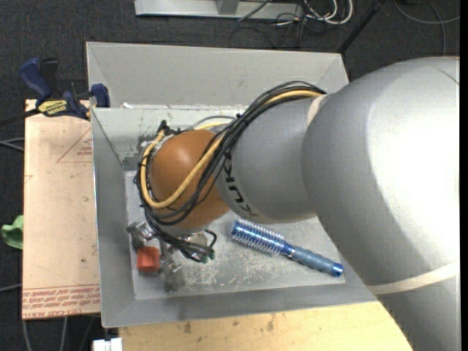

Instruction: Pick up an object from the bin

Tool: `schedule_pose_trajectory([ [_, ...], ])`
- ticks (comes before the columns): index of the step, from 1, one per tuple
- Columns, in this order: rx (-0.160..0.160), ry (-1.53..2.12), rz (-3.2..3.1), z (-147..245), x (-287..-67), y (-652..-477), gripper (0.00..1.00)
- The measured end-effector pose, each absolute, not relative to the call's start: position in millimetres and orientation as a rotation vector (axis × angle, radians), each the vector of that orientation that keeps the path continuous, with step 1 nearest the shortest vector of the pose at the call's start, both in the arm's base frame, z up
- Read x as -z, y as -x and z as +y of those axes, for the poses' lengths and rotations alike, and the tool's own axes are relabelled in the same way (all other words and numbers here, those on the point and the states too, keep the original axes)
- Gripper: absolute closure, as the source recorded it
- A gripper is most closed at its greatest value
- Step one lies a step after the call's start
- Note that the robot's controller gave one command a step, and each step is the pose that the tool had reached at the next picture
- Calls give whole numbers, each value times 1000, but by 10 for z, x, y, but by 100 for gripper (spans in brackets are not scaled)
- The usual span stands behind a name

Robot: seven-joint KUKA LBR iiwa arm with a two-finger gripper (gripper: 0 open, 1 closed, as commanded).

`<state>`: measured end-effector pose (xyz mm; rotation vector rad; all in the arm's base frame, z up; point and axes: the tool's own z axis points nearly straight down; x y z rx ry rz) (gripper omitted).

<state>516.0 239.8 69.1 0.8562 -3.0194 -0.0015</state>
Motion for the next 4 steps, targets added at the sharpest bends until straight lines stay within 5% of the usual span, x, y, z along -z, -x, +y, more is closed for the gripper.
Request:
schedule_pose_trajectory([
  [1,-9,-850,-2997,2366,-676,-5118,100],
  [2,3,-855,-3023,2399,-705,-5170,0],
  [3,-3,-1088,-2960,2502,-760,-4882,0],
  [4,-5,-1361,-2845,2464,-725,-4857,0],
])
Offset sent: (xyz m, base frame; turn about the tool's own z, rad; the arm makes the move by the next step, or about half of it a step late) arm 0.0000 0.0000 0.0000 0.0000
